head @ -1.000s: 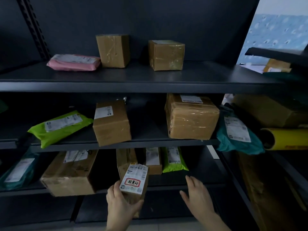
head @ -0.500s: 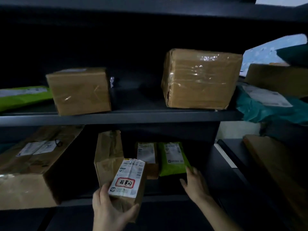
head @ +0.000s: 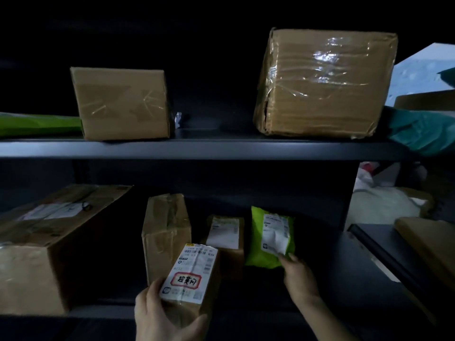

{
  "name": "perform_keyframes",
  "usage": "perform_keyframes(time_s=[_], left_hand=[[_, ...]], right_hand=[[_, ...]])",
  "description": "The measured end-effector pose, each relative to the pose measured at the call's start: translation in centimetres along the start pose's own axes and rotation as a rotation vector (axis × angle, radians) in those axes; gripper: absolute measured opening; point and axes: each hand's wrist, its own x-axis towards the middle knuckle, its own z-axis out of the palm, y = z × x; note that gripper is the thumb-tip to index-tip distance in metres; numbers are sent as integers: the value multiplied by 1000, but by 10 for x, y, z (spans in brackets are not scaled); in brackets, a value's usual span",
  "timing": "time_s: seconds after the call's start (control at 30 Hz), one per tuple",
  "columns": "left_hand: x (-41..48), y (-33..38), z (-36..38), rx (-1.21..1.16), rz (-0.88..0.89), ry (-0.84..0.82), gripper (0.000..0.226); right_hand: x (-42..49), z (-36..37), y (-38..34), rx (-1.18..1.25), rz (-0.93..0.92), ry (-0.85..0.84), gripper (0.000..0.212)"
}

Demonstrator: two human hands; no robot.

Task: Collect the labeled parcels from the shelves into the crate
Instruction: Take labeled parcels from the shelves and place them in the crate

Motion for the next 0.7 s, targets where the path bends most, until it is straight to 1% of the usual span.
perform_keyframes(time_s=[0.07,0.1,0.2,0.3,0.37,0.4,0.43,0.5,0.53,0.63,0.7], left_hand=[[5,-2,1,17,2,1,138],[6,-3,1,28,-3,-5,138],[10,-6,3,37,-20,-24,137],[11,-6,2,30,-3,-26,135],[12,-6,2,25,-13,-38,130],[12,-6,2,25,-20,-35,124],[11,-6,2,22,-18,-29,118],[10,-6,2,15,-13,-46,121],[9,-5,0,8,-11,-57,125],[5,-5,-4,-40,-11,-13,134],[6,-7,-8,-57,-27,1,132]], right_hand=[[-4,-2,3,2,-21,-30,50],[-6,-4,5,16,-25,-38,47],[-14,-11,17,2,-32,23,47],[-31,-19,30,-31,-13,18,45],[-41,-26,37,-46,22,49,47],[-46,-28,40,-59,28,65,47],[-50,-31,42,-81,30,66,45],[-56,-39,40,-132,68,36,42],[-58,-45,34,-146,89,33,42],[-55,-58,3,-86,100,95,60],[-47,-62,-29,-7,32,147,60]])
